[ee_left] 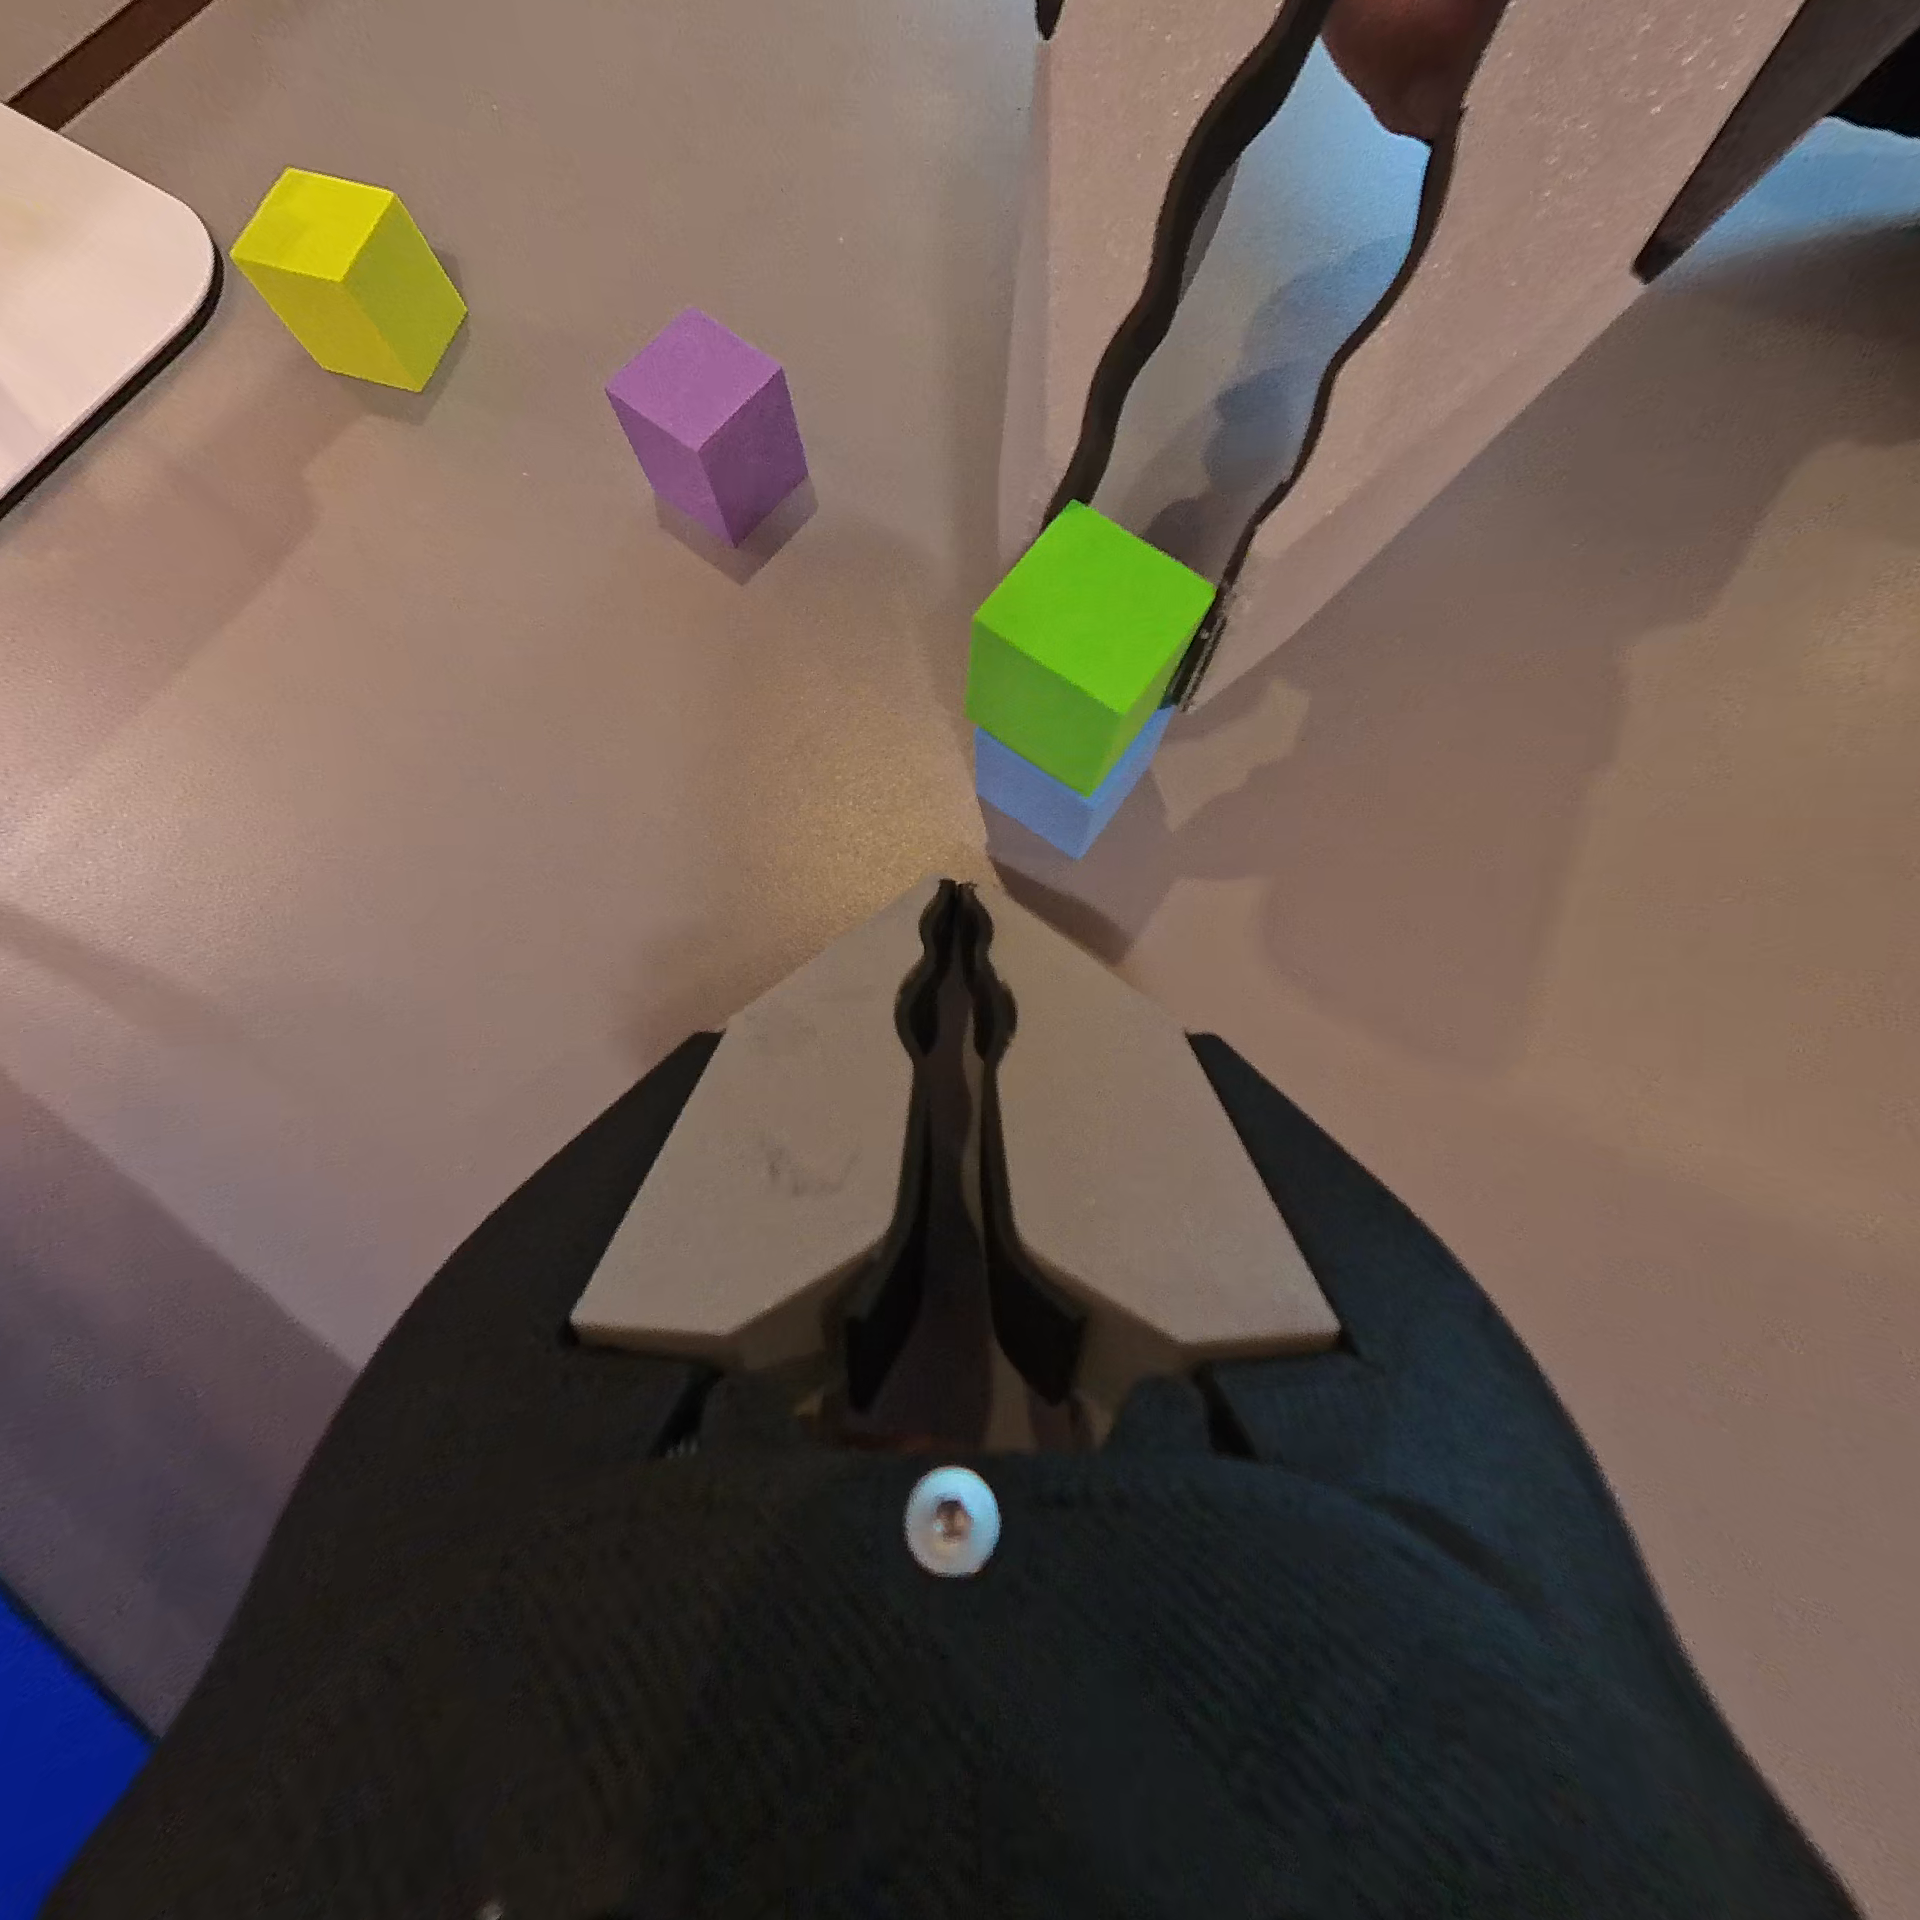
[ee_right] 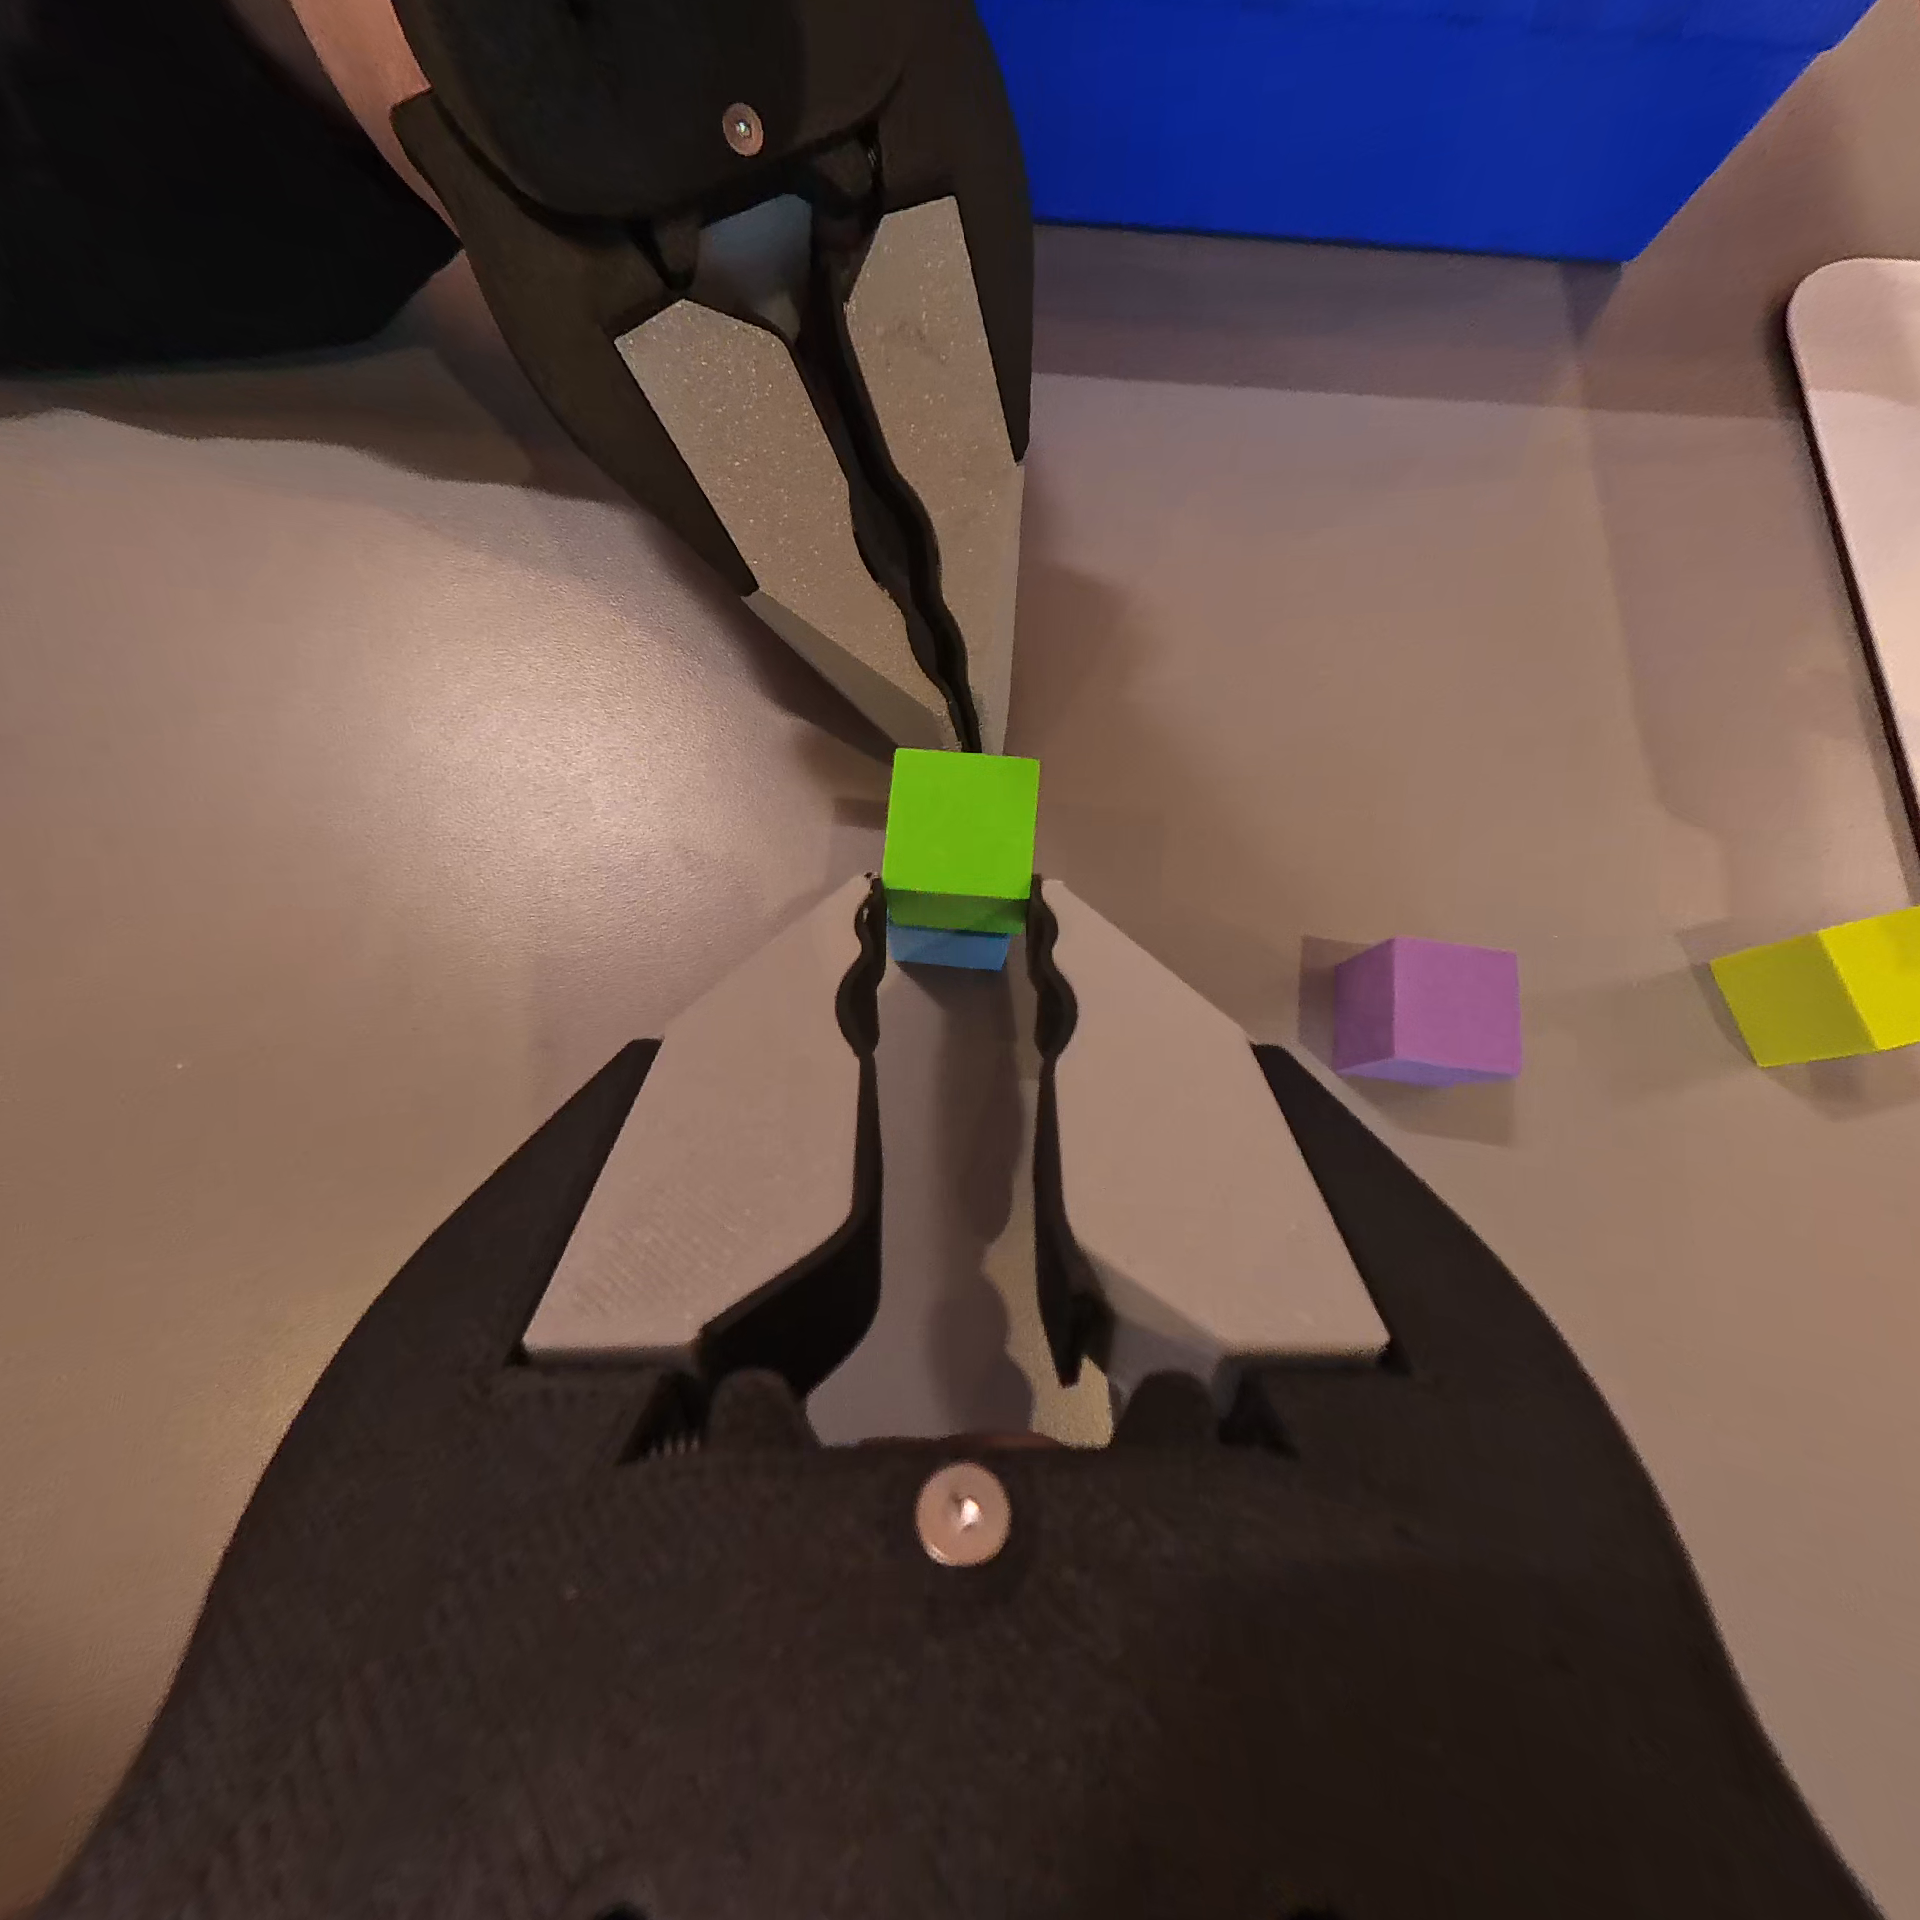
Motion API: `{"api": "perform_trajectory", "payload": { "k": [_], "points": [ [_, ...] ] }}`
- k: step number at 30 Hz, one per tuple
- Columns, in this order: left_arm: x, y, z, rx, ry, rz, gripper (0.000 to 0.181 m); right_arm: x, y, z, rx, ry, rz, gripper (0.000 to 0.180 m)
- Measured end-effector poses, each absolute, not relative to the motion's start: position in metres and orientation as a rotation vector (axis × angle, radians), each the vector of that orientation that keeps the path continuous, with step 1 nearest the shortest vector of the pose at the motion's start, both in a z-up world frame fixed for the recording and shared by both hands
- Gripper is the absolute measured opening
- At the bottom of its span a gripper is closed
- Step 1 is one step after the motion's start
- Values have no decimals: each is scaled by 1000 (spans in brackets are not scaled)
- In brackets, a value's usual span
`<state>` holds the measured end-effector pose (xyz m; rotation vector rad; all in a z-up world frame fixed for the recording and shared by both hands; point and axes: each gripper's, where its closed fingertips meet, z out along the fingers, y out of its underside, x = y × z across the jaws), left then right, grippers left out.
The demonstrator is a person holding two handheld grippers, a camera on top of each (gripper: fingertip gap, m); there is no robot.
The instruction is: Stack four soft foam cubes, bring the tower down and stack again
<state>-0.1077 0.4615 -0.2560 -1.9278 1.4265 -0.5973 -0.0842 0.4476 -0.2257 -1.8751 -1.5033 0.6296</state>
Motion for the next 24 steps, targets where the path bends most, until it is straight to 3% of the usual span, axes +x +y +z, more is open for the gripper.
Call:
{"api": "perform_trajectory", "payload": {
  "k": [5,11,17,24],
  "points": [
    [-108,462,-256,-1927,1426,-595,0,-84,448,-230,-1881,-1512,618,25],
    [-108,462,-256,-1928,1424,-593,0,-82,449,-221,-1857,-1472,684,43],
    [-108,462,-256,-1924,1425,-585,0,-52,494,-193,-1812,-1102,730,42],
    [-108,462,-256,-1924,1424,-584,0,-29,530,-219,-1914,-1031,554,43]
  ]
}}
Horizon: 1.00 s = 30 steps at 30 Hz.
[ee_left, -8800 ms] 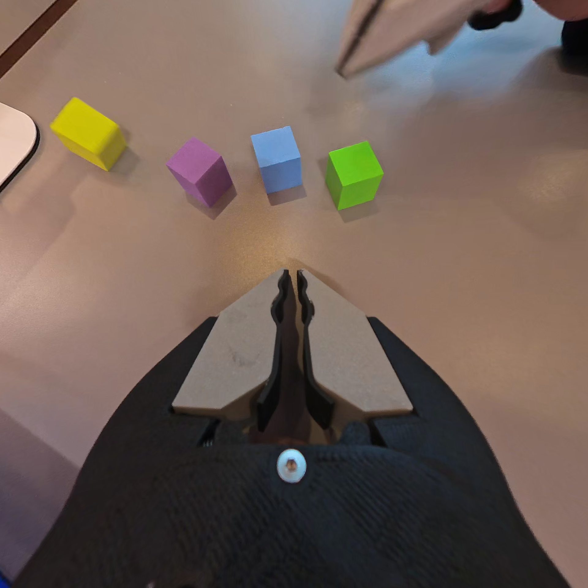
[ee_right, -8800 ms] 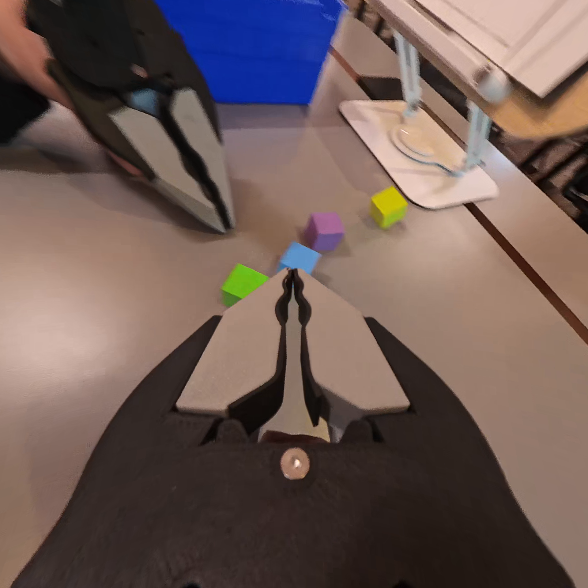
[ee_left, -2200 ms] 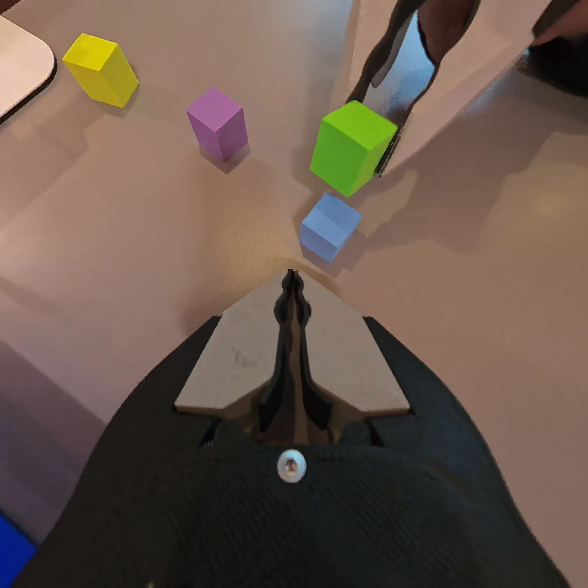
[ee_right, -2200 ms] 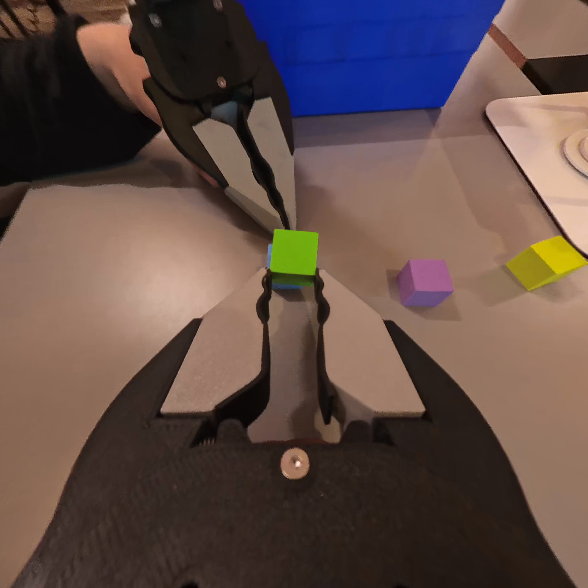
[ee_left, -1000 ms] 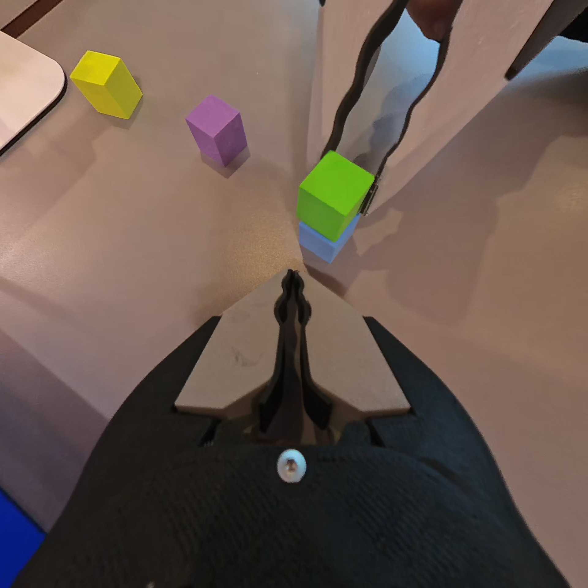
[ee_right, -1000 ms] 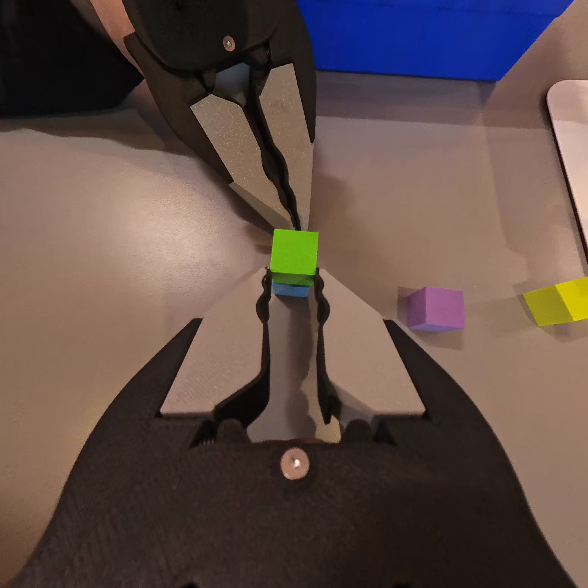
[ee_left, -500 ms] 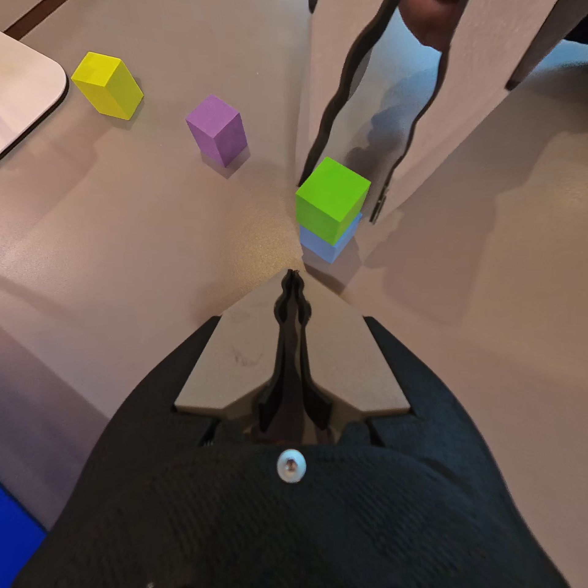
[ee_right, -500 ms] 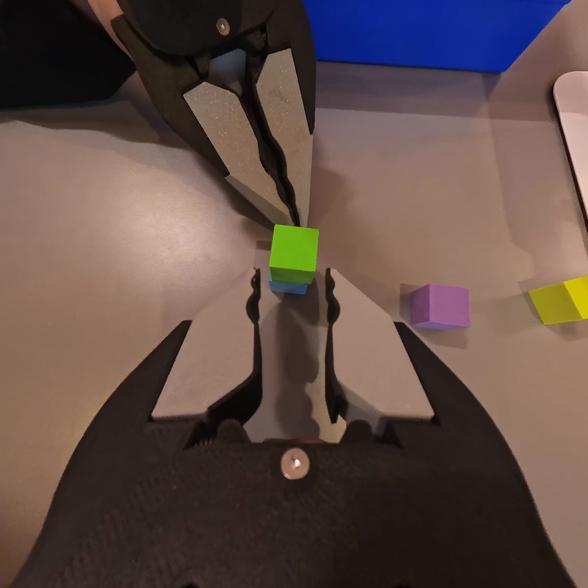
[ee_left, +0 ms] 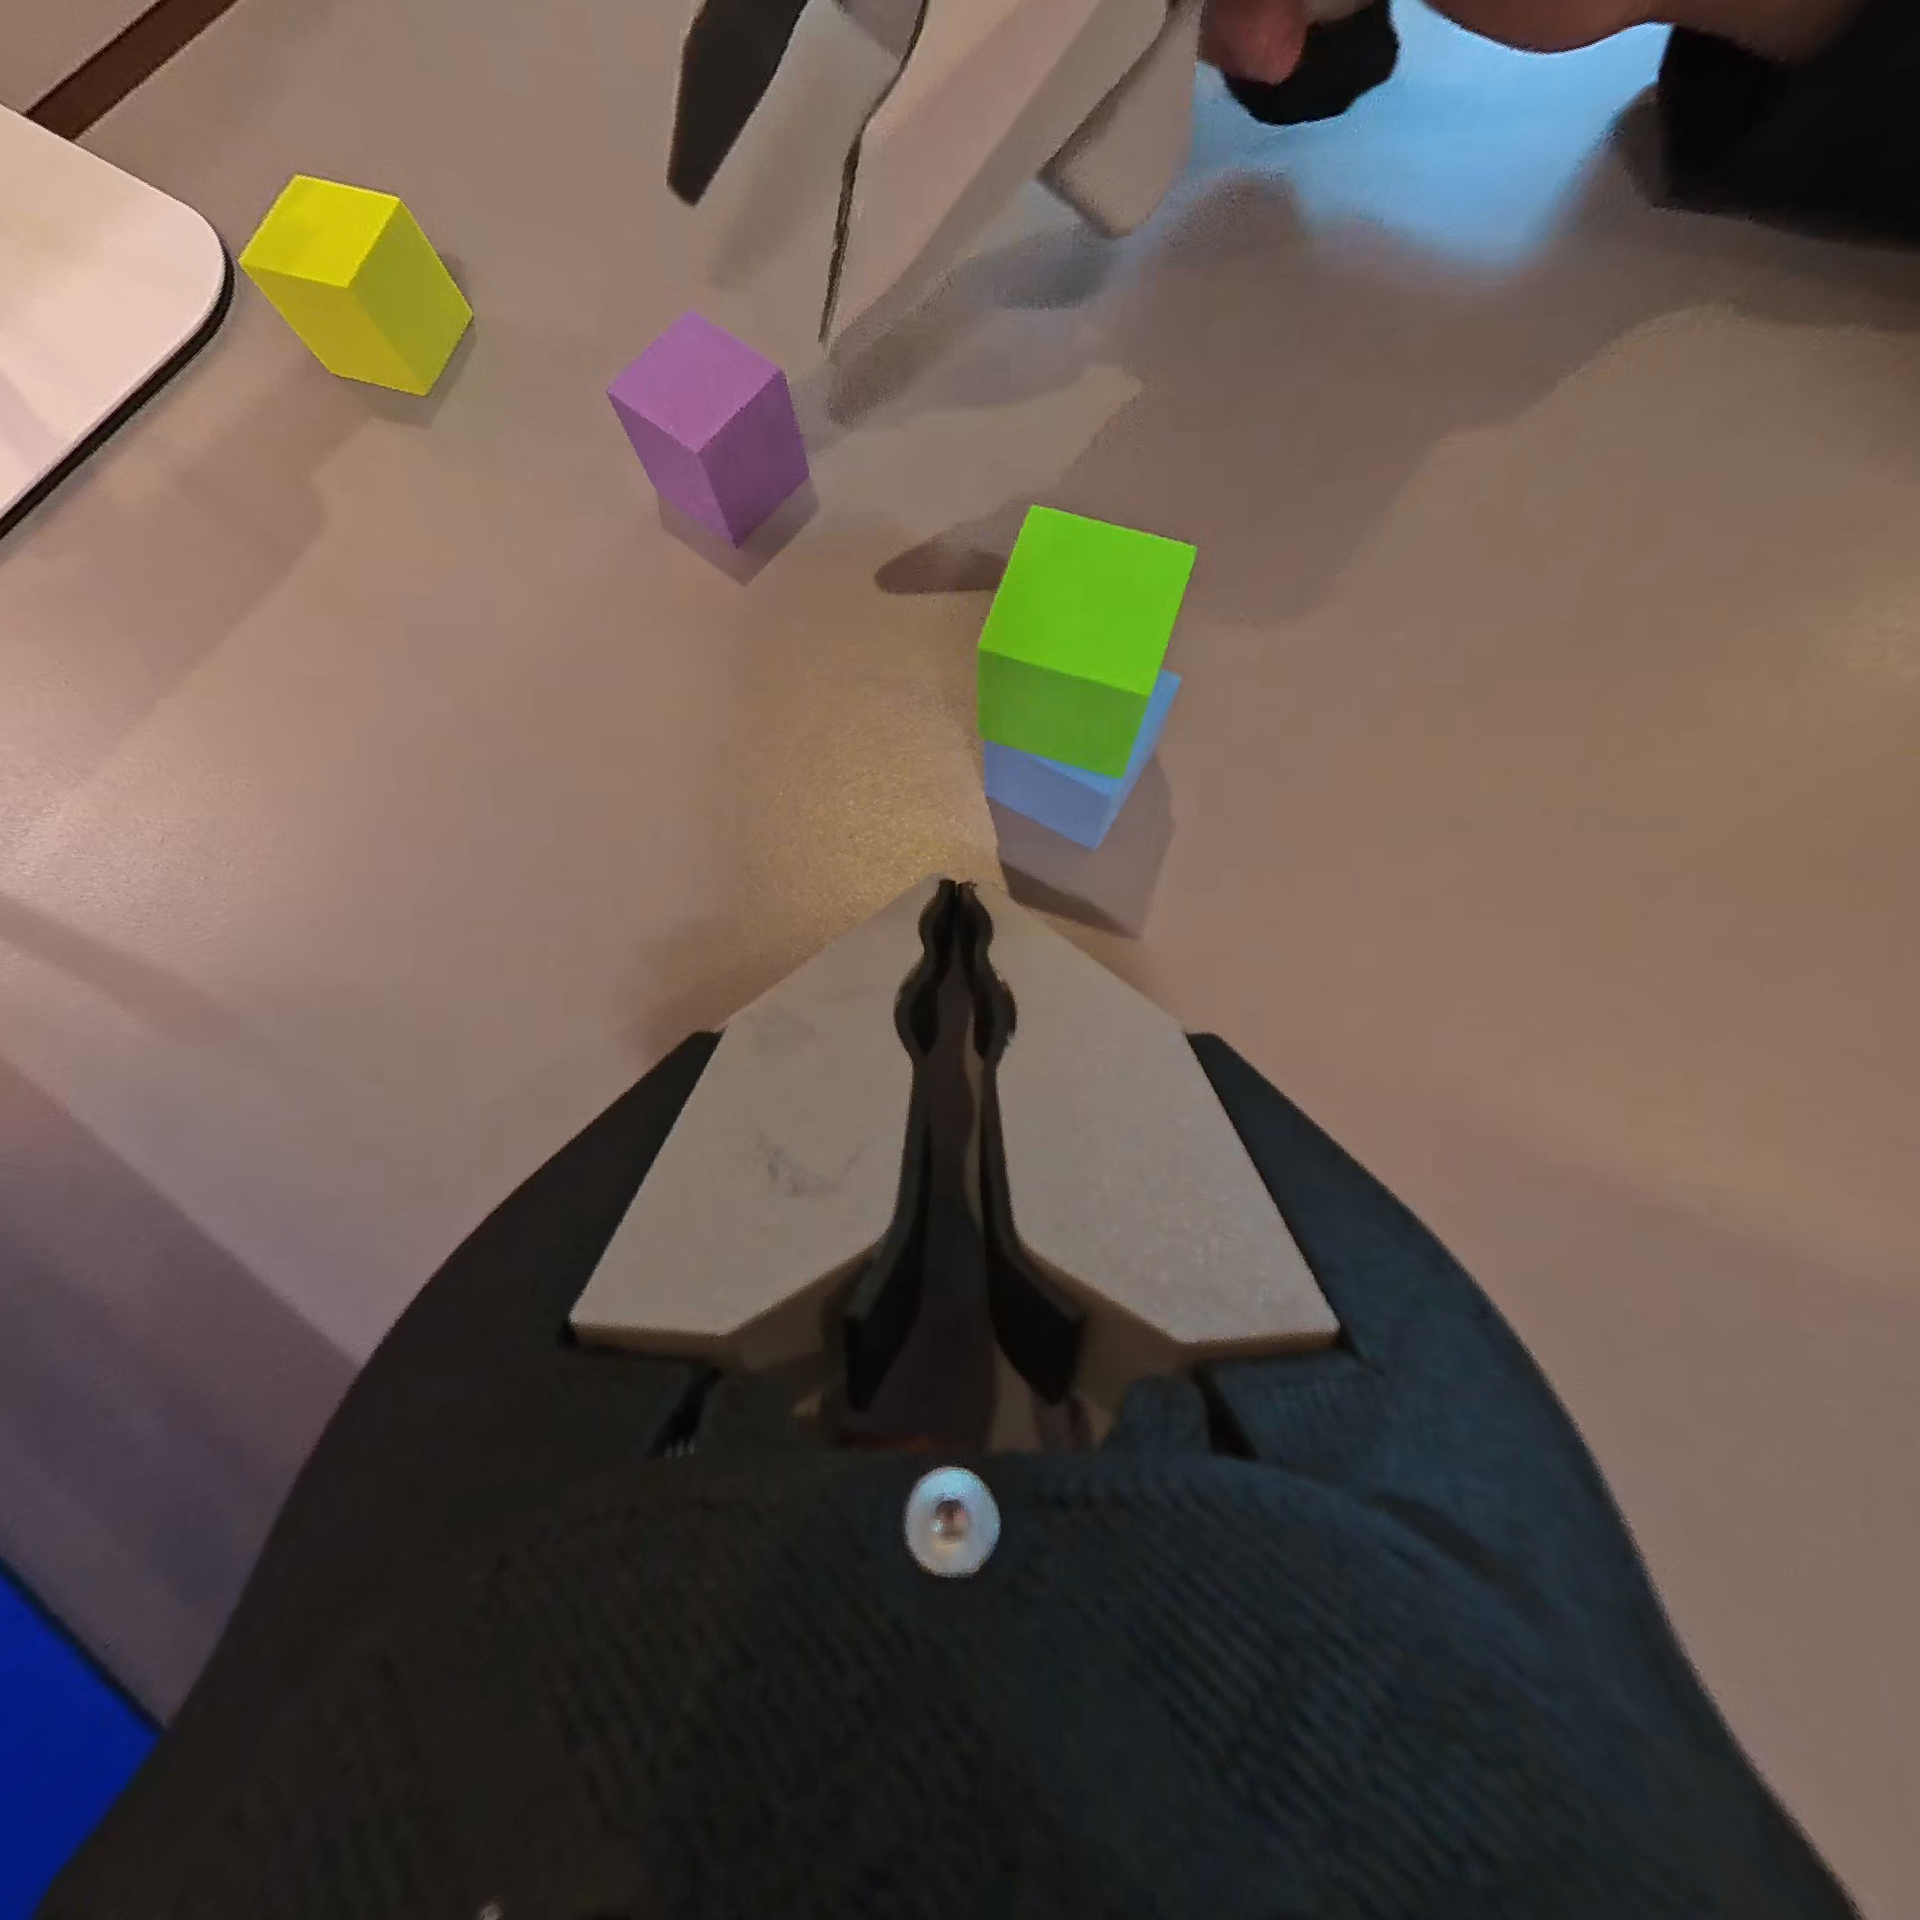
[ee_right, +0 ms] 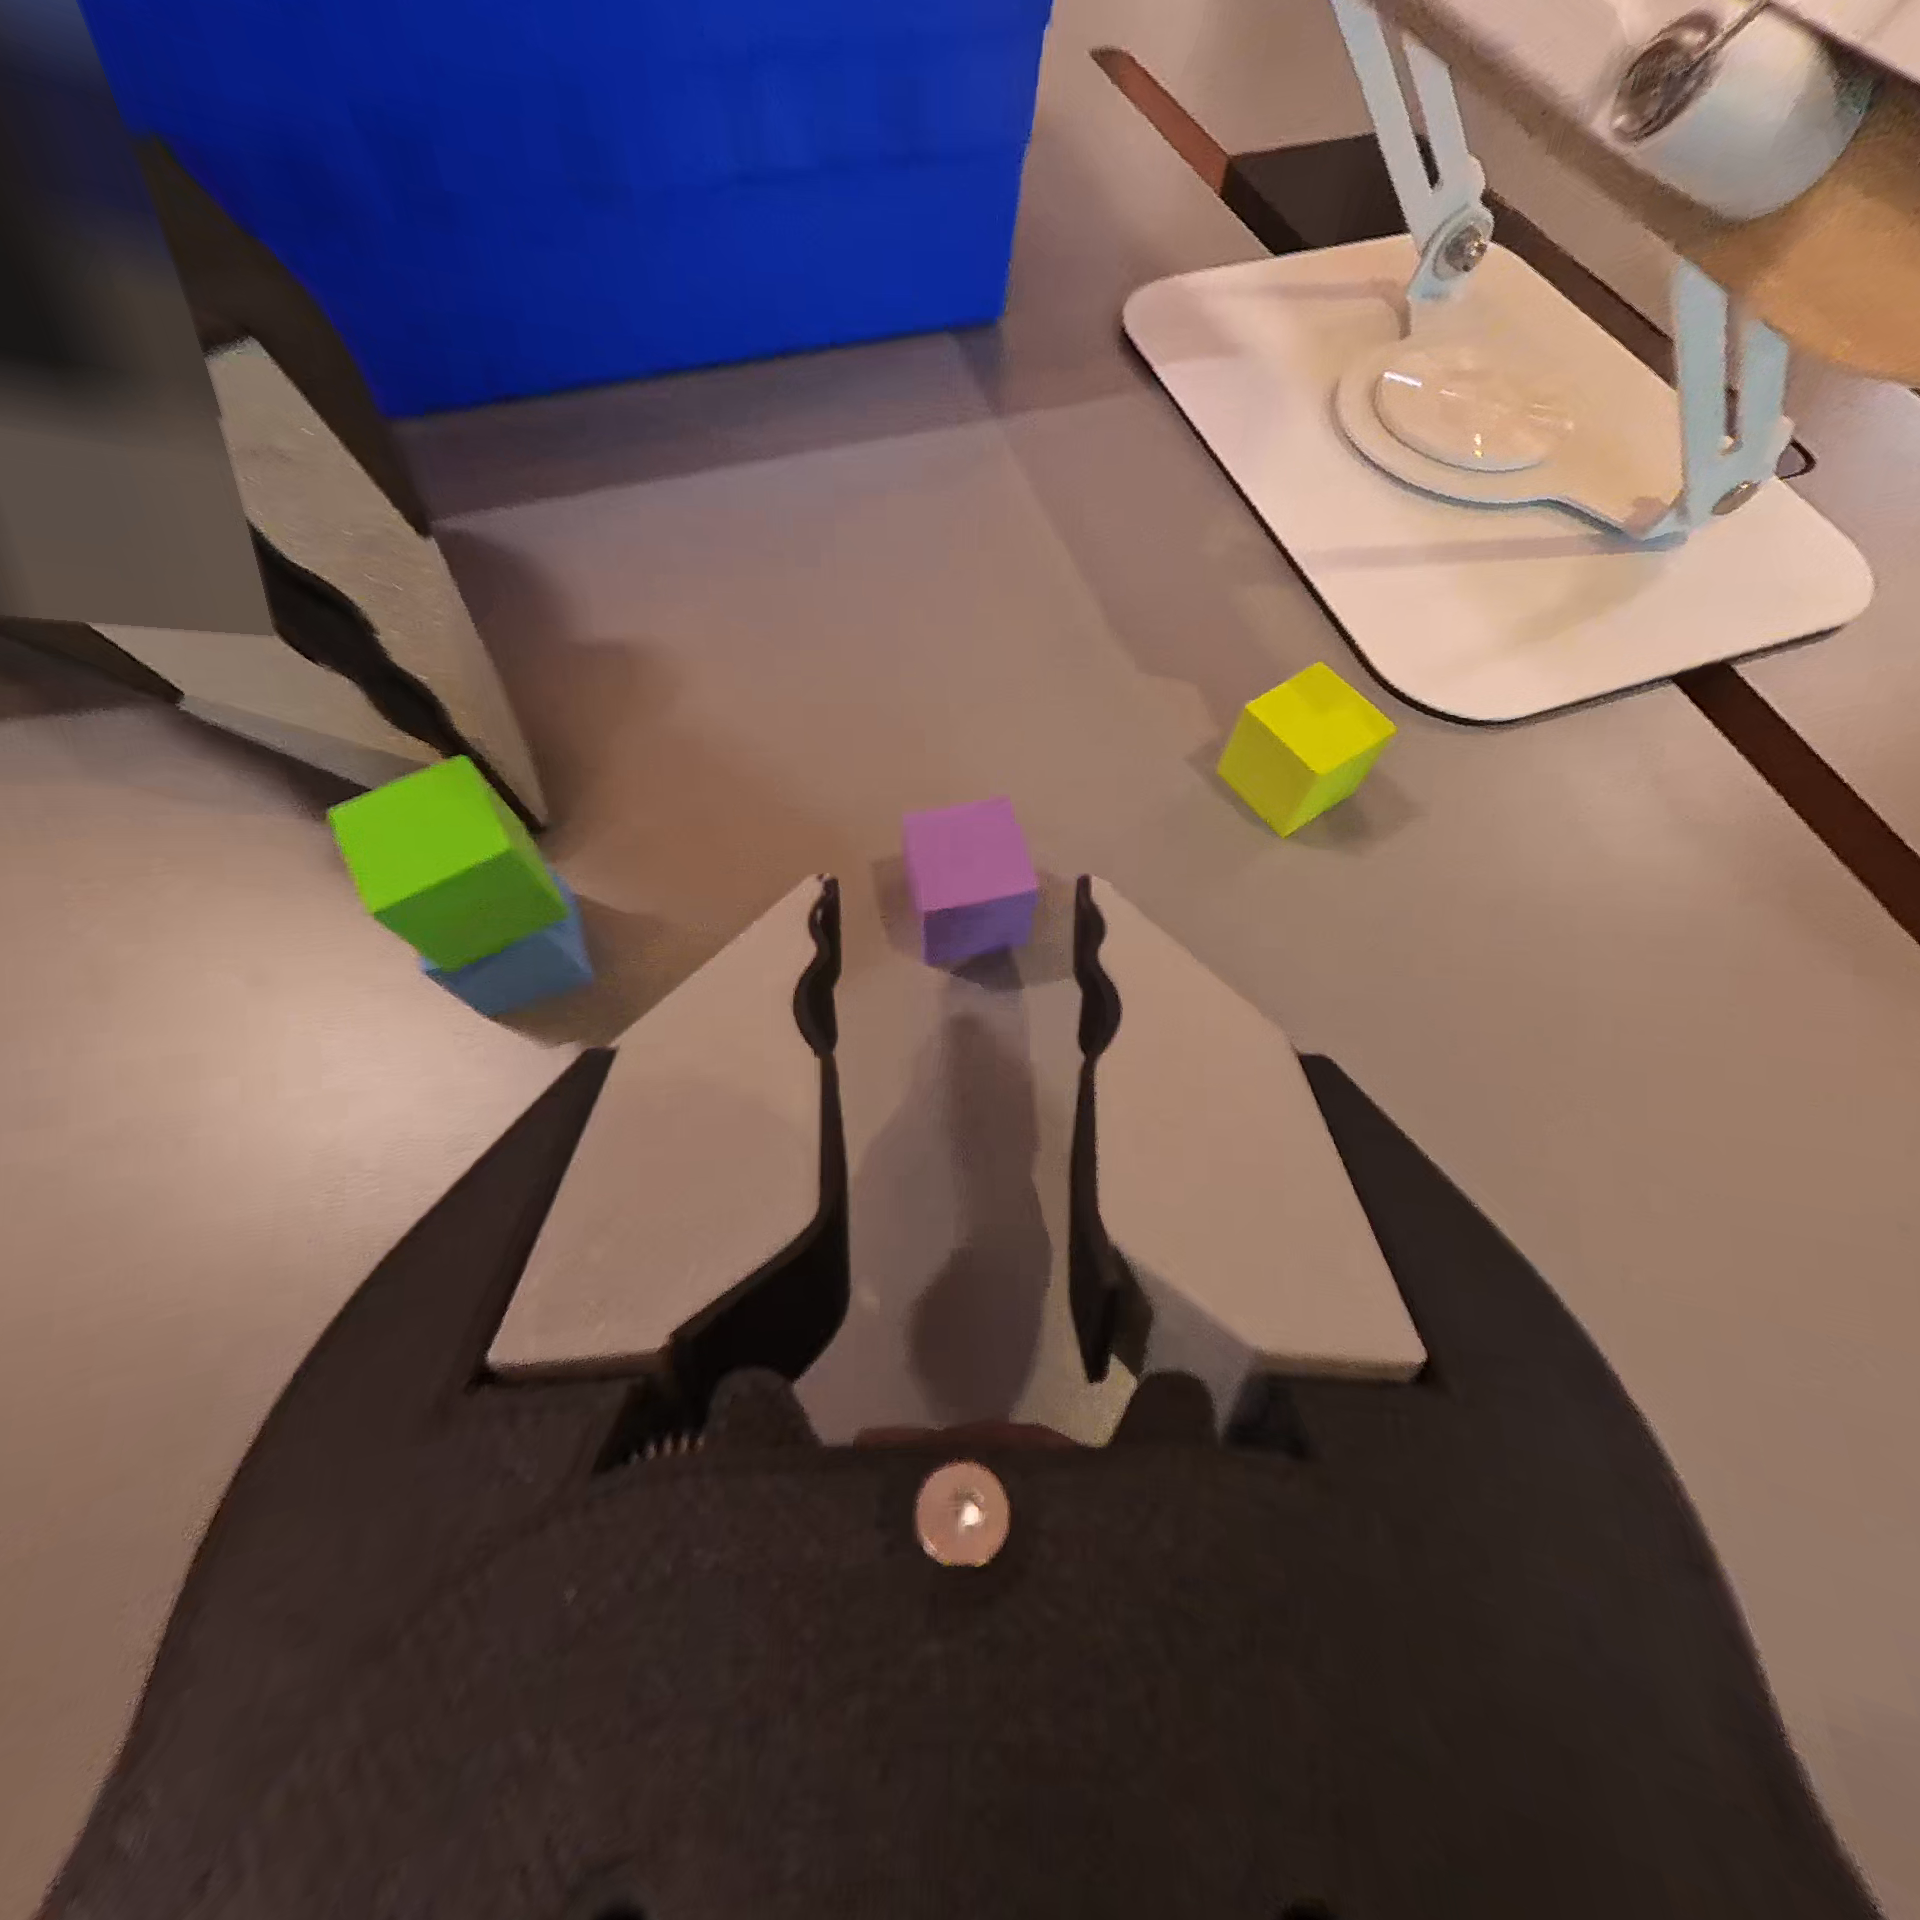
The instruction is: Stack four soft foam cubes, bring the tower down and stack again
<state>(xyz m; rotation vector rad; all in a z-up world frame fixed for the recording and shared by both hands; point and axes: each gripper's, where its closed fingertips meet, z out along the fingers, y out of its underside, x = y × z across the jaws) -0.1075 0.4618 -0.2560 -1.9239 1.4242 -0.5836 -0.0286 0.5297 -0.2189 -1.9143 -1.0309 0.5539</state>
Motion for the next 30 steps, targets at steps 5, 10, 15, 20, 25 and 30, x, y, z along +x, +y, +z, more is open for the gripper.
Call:
{"api": "perform_trajectory", "payload": {
  "k": [5,10,15,20,25,30],
  "points": [
    [-108,462,-256,-1923,1425,-582,0,-38,533,-243,-1975,-1136,528,46],
    [-107,462,-256,-1921,1425,-579,0,-40,536,-249,-1983,-1177,478,24],
    [-107,462,-256,-1921,1425,-578,0,-47,522,-235,-1924,-1199,588,24],
    [-107,462,-256,-1917,1427,-571,0,-60,497,-195,-1811,-1255,736,23],
    [-107,461,-256,-1917,1427,-570,0,-81,463,-182,-1733,-1439,778,24],
    [-108,462,-256,-1915,1428,-567,0,-88,446,-182,-1699,-1537,778,24]
  ]
}}
